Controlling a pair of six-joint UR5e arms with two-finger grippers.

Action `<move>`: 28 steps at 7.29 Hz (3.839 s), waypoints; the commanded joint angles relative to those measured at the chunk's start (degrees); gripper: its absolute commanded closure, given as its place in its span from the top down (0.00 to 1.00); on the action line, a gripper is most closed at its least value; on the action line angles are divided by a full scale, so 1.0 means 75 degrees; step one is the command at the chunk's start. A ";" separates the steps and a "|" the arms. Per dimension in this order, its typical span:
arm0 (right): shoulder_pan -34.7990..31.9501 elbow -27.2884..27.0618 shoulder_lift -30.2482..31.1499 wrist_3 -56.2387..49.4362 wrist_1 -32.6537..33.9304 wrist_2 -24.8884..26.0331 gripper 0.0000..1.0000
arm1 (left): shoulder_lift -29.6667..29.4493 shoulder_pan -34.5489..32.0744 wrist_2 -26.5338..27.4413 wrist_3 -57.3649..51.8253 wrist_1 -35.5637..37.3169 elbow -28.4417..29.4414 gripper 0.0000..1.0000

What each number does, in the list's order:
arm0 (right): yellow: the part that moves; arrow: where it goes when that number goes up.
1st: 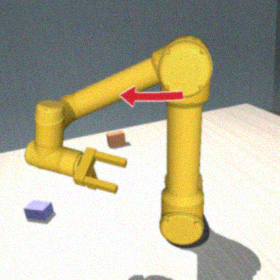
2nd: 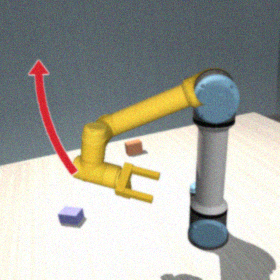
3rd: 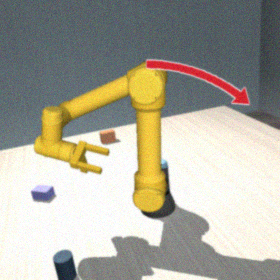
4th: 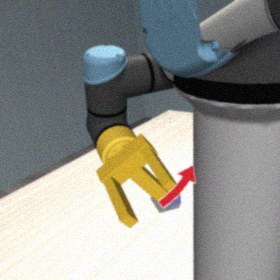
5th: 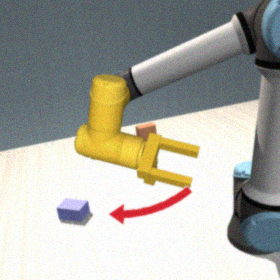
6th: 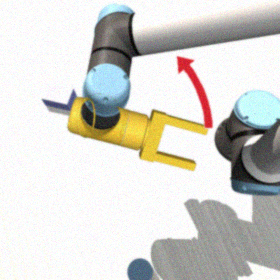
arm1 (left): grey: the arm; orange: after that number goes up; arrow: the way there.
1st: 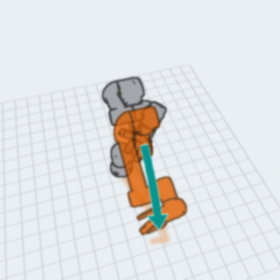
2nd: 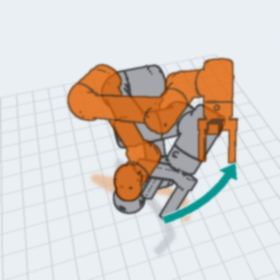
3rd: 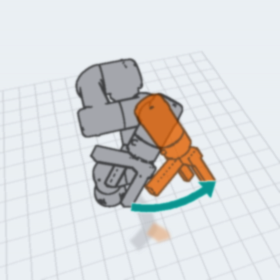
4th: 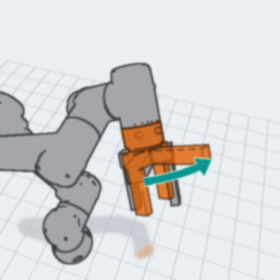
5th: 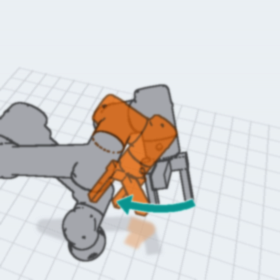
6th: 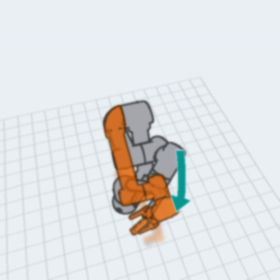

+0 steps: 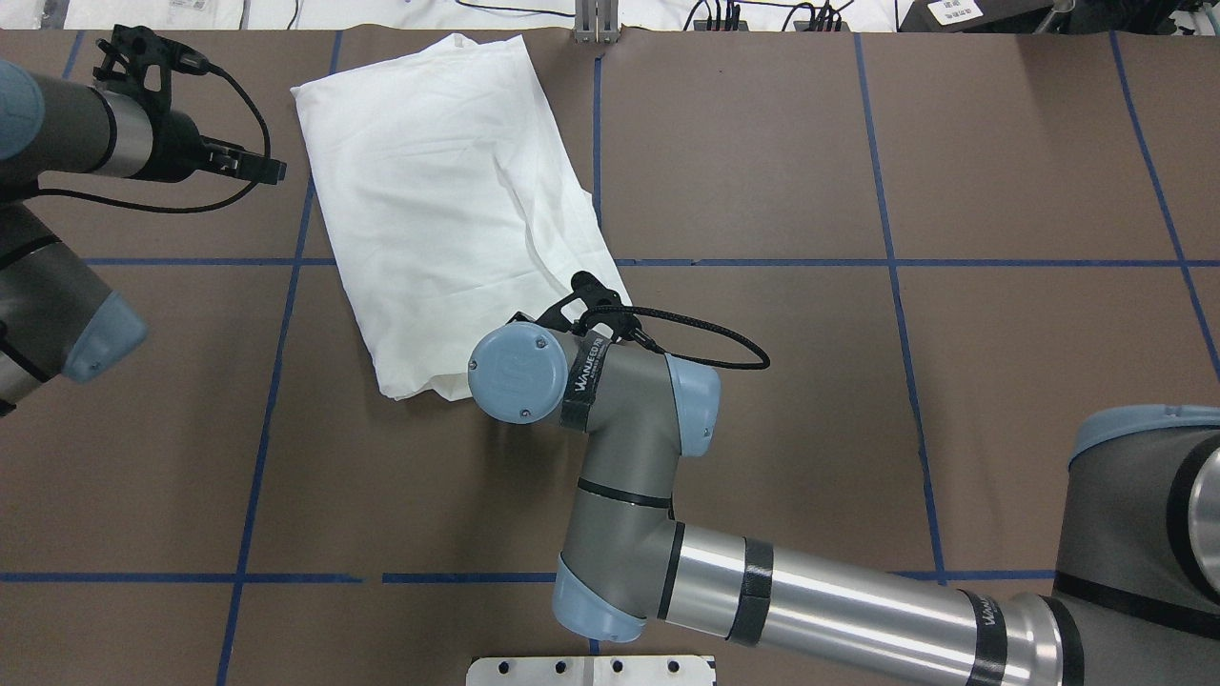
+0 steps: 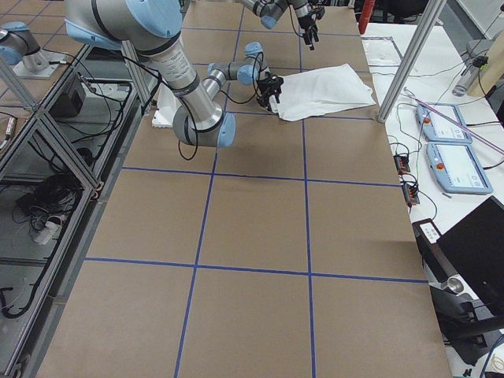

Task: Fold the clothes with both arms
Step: 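Move the right gripper to the near corner of the folded shirt, then bring the left gripper to the near edge beside the right gripper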

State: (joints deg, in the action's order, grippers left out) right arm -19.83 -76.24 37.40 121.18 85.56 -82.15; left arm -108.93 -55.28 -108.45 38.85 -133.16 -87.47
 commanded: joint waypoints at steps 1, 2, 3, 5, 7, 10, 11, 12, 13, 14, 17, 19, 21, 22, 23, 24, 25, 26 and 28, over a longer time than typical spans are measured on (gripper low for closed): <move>-0.0040 0.0204 -0.0018 -0.0113 -0.0017 0.0148 0.71 | 0.0017 0.0000 -0.0001 0.0000 0.0012 -0.0020 1.00; -0.0063 0.0216 -0.0088 -0.0114 -0.0017 0.0148 0.59 | 0.0017 0.0000 -0.0001 0.0000 0.0000 -0.0020 1.00; -0.0063 0.0216 -0.0100 -0.0137 -0.0017 0.0160 0.40 | 0.0017 0.0000 -0.0001 0.0000 0.0000 -0.0020 1.00; -0.0110 0.0216 -0.0100 -0.0137 -0.0017 0.0207 0.00 | 0.0017 0.0000 -0.0001 0.0000 0.0000 -0.0032 1.00; -0.0169 0.0216 -0.0123 -0.0313 -0.0017 0.0207 0.00 | 0.0017 0.0000 -0.0025 0.0012 0.0012 -0.0067 1.00; -0.0192 0.0087 -0.0123 -0.0325 -0.0017 0.0207 0.00 | 0.0832 0.0547 -0.0435 0.1446 0.0059 -0.1385 1.00; -0.0192 0.0017 -0.0135 -0.0325 -0.0017 0.0207 0.00 | 0.1266 0.1038 -0.0354 0.2393 0.0047 -0.2006 1.00; -0.0192 -0.0065 -0.0135 -0.0325 -0.0017 0.0207 0.00 | 0.1537 0.1554 -0.0121 0.3284 0.0047 -0.2407 1.00; -0.0192 -0.0077 -0.0135 -0.0313 -0.0017 0.0219 0.00 | 0.1529 0.2220 0.0867 0.4267 0.0059 -0.2376 1.00; -0.0192 -0.0089 -0.0124 -0.0313 -0.0017 0.0219 0.00 | 0.1401 0.2783 0.1307 0.4695 0.0059 -0.2190 0.93; -0.0192 -0.0147 -0.0112 -0.0313 -0.0005 0.0219 0.00 | 0.0709 0.3198 0.1381 0.5635 0.0059 -0.1464 0.89; -0.0181 -0.0148 -0.0100 -0.0313 -0.0005 0.0219 0.00 | 0.0696 0.3223 0.1370 0.5730 0.0059 -0.1438 0.76; -0.0192 -0.0136 -0.0100 -0.0313 -0.0005 0.0219 0.00 | 0.0708 0.3362 0.1358 0.5730 0.0059 -0.1450 0.72; -0.0192 -0.0147 -0.0088 -0.0313 -0.0005 0.0219 0.00 | 0.0743 0.3398 0.1346 0.5742 0.0059 -0.1496 0.72; -0.0192 -0.0148 -0.0077 -0.0313 -0.0005 0.0219 0.00 | 0.0767 0.3491 0.1346 0.5754 0.0059 -0.1474 0.72; -0.0192 -0.0194 -0.0053 -0.0313 -0.0005 0.0219 0.00 | 0.0755 0.3562 0.1358 0.5777 0.0059 -0.1497 0.70; -0.0192 -0.0194 -0.0042 -0.0313 -0.0005 0.0219 0.00 | 0.0732 0.3644 0.1358 0.5858 0.0059 -0.1543 0.45; -0.0181 -0.0206 -0.0041 -0.0313 -0.0005 0.0219 0.00 | 0.0708 0.3645 0.1346 0.5859 0.0059 -0.1671 0.03; -0.0192 -0.0206 -0.0030 -0.0325 -0.0029 0.0219 0.00 | 0.0697 0.3645 0.1346 0.5825 0.0059 -0.1813 0.00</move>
State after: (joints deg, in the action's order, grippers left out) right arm -21.25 -77.76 37.11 118.81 85.44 -80.51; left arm -103.58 -27.96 -98.34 82.70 -132.72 -100.48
